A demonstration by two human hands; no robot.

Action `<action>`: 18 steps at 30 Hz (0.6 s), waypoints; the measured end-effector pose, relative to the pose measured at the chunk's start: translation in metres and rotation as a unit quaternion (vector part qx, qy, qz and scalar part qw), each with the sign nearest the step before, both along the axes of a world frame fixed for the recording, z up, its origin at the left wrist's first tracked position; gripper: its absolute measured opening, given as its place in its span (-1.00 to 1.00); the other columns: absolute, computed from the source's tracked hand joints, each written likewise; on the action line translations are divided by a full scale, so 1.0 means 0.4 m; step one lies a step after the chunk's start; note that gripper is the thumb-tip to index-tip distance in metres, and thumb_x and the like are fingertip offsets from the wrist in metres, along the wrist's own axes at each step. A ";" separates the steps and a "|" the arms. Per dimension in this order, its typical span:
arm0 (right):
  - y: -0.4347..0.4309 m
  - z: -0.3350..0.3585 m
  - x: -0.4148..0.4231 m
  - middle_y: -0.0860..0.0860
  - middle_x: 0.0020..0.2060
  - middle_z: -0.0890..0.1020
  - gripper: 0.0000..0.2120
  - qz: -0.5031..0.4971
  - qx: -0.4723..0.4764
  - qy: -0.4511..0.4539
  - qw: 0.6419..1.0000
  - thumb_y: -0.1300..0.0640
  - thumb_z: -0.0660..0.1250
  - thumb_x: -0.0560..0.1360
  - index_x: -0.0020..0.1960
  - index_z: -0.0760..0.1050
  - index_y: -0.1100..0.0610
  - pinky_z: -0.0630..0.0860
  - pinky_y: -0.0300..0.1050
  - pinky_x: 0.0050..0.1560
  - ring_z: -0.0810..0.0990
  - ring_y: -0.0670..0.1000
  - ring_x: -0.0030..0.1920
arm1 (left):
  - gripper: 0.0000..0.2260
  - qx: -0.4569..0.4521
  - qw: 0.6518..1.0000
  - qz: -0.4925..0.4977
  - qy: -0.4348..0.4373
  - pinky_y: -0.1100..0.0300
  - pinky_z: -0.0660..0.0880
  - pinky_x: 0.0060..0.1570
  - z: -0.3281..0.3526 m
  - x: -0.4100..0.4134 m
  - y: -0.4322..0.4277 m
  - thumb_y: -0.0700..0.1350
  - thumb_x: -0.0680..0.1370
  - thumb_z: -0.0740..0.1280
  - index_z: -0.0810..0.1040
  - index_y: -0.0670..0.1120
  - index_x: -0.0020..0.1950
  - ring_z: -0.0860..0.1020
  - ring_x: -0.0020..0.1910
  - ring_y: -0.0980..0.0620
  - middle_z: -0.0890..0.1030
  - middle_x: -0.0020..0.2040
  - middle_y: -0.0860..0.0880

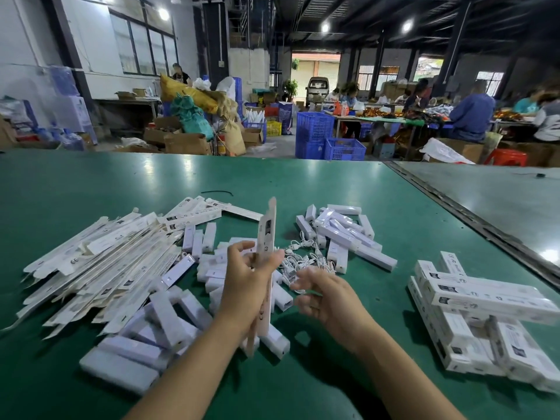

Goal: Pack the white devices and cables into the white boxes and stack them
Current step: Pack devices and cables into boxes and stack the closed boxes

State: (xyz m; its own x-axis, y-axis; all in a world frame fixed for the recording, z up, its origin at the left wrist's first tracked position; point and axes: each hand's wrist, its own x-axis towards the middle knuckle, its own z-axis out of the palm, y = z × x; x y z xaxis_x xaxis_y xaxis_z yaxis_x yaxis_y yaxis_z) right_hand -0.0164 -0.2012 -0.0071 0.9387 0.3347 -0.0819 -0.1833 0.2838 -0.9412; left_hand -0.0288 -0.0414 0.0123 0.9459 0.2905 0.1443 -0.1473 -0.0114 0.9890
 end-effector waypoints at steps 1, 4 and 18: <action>0.010 0.005 -0.013 0.11 -0.15 0.65 -0.64 0.031 -0.003 -0.010 0.999 -0.08 0.32 0.46 0.02 0.55 0.22 0.57 -0.12 -0.20 0.63 0.07 -0.24 | -0.70 -0.047 0.999 -0.012 -0.003 0.05 0.50 -0.12 -0.005 -0.003 -0.006 0.09 0.49 0.47 0.41 0.15 0.10 0.58 -0.25 0.05 0.64 -0.10 0.02; 0.045 0.010 -0.050 0.17 -0.07 0.63 -0.57 0.092 -0.041 -0.053 0.994 -0.12 0.20 0.58 0.11 0.49 0.27 0.57 -0.02 -0.09 0.62 0.13 -0.13 | -0.61 -0.135 0.990 -0.049 -0.010 0.04 0.59 -0.13 -0.005 -0.010 -0.015 0.14 0.41 0.50 0.55 -0.01 0.13 0.64 -0.16 -0.01 0.66 -0.16 -0.04; 0.051 -0.006 -0.044 0.07 -0.26 0.67 -0.91 -0.002 -0.208 -0.206 0.956 0.09 0.42 0.51 0.01 0.61 0.02 0.43 -0.16 -0.25 0.52 -0.06 -0.31 | -0.82 -0.297 0.948 -0.108 -0.046 0.02 0.64 -0.27 0.000 -0.007 -0.025 -0.31 0.63 0.20 0.46 -0.15 0.21 0.71 -0.12 -0.07 0.72 -0.11 -0.09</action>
